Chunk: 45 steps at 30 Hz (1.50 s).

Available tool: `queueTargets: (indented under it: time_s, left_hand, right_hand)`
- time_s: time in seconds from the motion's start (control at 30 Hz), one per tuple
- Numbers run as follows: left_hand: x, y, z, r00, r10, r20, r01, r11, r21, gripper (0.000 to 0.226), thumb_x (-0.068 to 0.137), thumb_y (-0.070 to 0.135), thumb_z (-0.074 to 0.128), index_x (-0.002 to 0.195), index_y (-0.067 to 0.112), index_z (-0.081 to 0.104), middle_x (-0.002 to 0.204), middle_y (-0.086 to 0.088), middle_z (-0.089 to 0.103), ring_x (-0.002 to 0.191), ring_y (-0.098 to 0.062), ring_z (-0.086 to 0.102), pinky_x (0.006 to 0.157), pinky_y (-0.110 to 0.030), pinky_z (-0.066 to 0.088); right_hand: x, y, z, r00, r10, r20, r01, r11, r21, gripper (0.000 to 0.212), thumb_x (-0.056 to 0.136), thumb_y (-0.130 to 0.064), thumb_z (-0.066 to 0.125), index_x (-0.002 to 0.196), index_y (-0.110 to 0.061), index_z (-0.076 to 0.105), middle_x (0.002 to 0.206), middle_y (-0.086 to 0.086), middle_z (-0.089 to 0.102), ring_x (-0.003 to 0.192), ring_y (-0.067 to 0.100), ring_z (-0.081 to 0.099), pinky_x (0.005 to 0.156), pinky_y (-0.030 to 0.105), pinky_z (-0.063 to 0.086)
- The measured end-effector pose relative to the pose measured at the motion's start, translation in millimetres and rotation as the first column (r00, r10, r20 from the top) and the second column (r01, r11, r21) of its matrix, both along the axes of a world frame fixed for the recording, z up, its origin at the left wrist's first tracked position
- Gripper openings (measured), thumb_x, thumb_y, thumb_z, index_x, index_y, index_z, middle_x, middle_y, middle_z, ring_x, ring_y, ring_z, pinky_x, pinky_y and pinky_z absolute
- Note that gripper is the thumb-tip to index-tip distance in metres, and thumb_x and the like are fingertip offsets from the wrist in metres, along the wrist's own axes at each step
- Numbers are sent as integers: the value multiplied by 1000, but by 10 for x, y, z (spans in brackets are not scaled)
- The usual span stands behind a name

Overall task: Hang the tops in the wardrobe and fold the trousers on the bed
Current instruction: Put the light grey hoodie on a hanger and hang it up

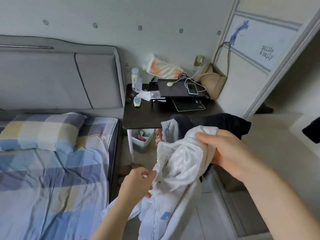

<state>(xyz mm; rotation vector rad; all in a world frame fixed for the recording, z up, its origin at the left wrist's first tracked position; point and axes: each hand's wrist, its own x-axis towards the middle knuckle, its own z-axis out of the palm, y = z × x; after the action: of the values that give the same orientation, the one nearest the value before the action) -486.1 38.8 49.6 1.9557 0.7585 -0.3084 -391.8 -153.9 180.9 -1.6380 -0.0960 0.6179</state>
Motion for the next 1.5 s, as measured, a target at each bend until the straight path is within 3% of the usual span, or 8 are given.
queueTargets:
  time_s: [0.17,0.3,0.6,0.77,0.9,1.03,1.27,1.5]
  left_hand:
    - [588,-866,-329,994,-96,-58,95,995,-19,117,63,72,74,150,14,19,140,-8,48,121,-29,50,97,-38,41]
    - [723,-1412,-721,972,-196,-131,224,944,242,44,93,27,57,131,6,51,115,-17,63,100,-34,62,76,-34,53]
    - [864,-2277,550,935,85,344,56,923,-382,20,79,16,80,79,5,63,53,1,60,48,-9,56,44,-19,43]
    - [870,-2841,1036,846,-18,534,283,863,-419,30,80,24,75,100,5,66,97,-18,72,92,-31,71,81,-44,57]
    - [809,-3124,1242,745,-160,648,444,843,-303,63,65,40,75,103,-4,52,91,-25,60,86,-32,60,85,-60,51]
    - [837,-3115,1369,722,-171,670,457,845,-277,52,69,34,75,100,-3,54,96,-31,57,85,-30,59,82,-54,51]
    - [995,-2720,1322,794,-376,477,321,926,197,22,80,27,76,89,13,61,78,-2,68,75,-22,66,66,-43,54]
    - [1187,-2827,1047,677,-691,252,425,647,633,101,80,42,73,150,38,1,153,0,33,122,-29,54,102,-52,43]
  right_hand:
    - [-294,-741,353,978,27,206,25,969,-245,21,86,-31,66,95,-11,68,95,11,72,89,23,68,74,37,54]
    - [-298,-1498,431,914,-39,405,235,863,-448,71,67,-60,60,100,2,62,100,23,66,93,38,64,83,54,53]
    - [-51,-2788,-364,816,79,573,569,69,-819,37,95,-39,50,109,-5,50,106,11,59,93,29,59,69,32,46]
    - [-42,-2822,-864,657,335,675,579,348,-737,74,85,-54,50,143,-10,36,132,12,50,122,36,47,99,46,44]
    - [43,-2942,-1154,883,135,450,320,529,-786,87,82,-65,41,151,-21,12,139,6,44,125,33,45,102,48,39]
    - [71,-3084,-1252,934,-53,353,290,692,-661,39,91,-46,53,120,-21,50,114,5,62,106,28,58,87,37,47]
    - [183,-3297,-758,666,-355,656,692,621,-367,7,91,-5,51,97,-7,50,80,4,56,79,34,54,63,33,34]
    - [159,-2887,-8,339,-199,920,711,694,-112,24,74,1,56,90,-17,55,71,-2,60,66,24,54,60,35,44]
